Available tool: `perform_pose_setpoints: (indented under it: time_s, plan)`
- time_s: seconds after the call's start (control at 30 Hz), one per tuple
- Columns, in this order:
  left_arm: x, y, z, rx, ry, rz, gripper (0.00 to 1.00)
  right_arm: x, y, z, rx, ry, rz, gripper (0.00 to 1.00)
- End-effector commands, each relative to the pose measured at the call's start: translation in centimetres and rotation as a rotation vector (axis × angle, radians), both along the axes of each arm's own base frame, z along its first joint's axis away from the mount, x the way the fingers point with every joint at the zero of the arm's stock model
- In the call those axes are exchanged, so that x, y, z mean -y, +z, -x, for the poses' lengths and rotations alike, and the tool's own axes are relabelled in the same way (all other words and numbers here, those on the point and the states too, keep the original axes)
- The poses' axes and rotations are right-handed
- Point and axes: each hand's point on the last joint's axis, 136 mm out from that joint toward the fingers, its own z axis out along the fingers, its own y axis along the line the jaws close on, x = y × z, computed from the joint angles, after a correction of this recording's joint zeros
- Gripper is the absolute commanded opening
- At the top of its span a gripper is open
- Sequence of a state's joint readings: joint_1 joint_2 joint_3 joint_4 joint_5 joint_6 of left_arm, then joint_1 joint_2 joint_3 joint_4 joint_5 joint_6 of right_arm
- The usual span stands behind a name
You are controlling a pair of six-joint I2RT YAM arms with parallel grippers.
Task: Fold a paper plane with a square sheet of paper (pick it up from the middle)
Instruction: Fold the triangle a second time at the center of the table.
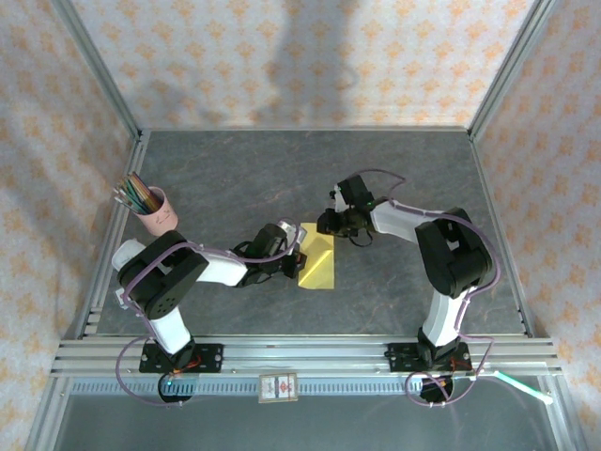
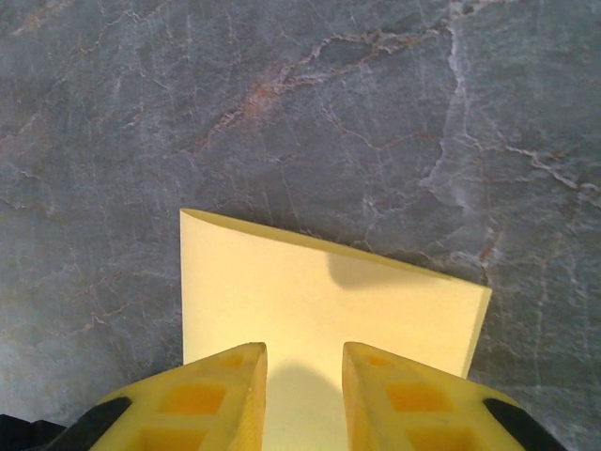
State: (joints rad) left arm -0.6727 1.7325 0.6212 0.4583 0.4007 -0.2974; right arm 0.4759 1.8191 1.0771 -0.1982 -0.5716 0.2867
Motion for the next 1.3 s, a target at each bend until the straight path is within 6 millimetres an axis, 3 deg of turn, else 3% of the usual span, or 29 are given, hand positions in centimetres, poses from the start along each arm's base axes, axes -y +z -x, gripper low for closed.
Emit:
perform_pose_setpoints:
  time_s: [0.0, 0.17, 0.4, 0.53, 0.77, 1.27]
  plan:
    - [-2.1, -3.6, 1.4, -0.107, 0.054, -0.121, 0.00, 1.1, 2.0, 0.7, 0.026, -0.032, 0.003, 0.27]
    - [-2.2, -3.8, 1.6, -0.118, 0.072, -0.114, 0.00, 0.9, 3.5, 4.5, -0.022, -0.071, -0.149, 0.24]
    - [-2.4, -4.1, 1.7, -0.132, 0.093, -0.119, 0.00, -0.7, 3.8, 10.4, -0.090, -0.098, -0.341, 0.12]
    - [-2.5, -4.4, 1.6, -0.137, 0.102, -0.120, 0.00, -1.7, 3.6, 12.5, -0.109, -0.094, -0.394, 0.07]
    - [-2.5, -4.5, 1.5, -0.137, 0.113, -0.116, 0.00, -3.6, 3.5, 13.9, -0.125, -0.088, -0.454, 0.03]
    - [-2.4, -4.7, 1.5, -0.141, 0.105, -0.125, 0.00, -5.8, 1.9, 14.2, -0.158, -0.059, -0.438, 0.02]
